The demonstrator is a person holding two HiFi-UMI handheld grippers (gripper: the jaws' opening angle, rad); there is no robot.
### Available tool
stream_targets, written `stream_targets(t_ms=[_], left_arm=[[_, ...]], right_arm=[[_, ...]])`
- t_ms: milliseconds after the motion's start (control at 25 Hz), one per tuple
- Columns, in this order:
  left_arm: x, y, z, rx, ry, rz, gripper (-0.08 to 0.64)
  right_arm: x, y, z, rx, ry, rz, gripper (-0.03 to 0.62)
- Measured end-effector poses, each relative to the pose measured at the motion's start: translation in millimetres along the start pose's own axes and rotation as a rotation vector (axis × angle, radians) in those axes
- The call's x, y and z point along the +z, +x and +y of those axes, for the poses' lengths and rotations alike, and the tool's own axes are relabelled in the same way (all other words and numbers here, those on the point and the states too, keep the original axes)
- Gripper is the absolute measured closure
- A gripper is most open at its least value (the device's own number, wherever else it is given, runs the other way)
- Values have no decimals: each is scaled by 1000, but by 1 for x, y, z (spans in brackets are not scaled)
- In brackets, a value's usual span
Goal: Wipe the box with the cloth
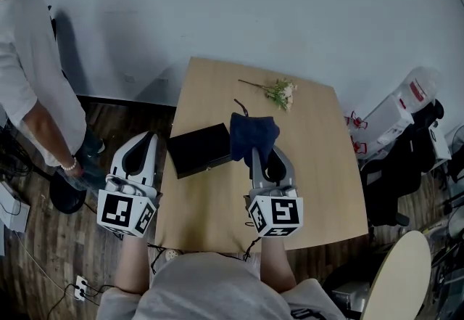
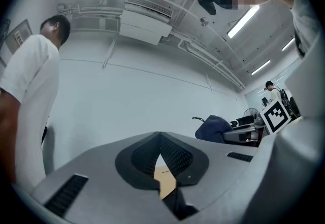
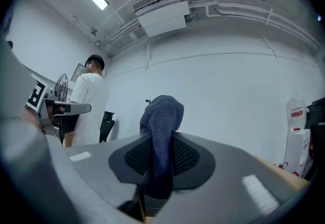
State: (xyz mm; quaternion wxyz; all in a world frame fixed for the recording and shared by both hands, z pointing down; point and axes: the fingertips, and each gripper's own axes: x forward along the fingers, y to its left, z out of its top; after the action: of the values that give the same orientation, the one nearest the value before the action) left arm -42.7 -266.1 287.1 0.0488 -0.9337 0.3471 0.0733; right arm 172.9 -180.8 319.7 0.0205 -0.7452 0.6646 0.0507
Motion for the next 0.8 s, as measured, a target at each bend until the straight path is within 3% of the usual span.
stream_targets(t_ms=[800], left_arm=[[-5,7,8,5,-18,5,552]], right_arm=[[0,9,3,2,-8,-8,499]])
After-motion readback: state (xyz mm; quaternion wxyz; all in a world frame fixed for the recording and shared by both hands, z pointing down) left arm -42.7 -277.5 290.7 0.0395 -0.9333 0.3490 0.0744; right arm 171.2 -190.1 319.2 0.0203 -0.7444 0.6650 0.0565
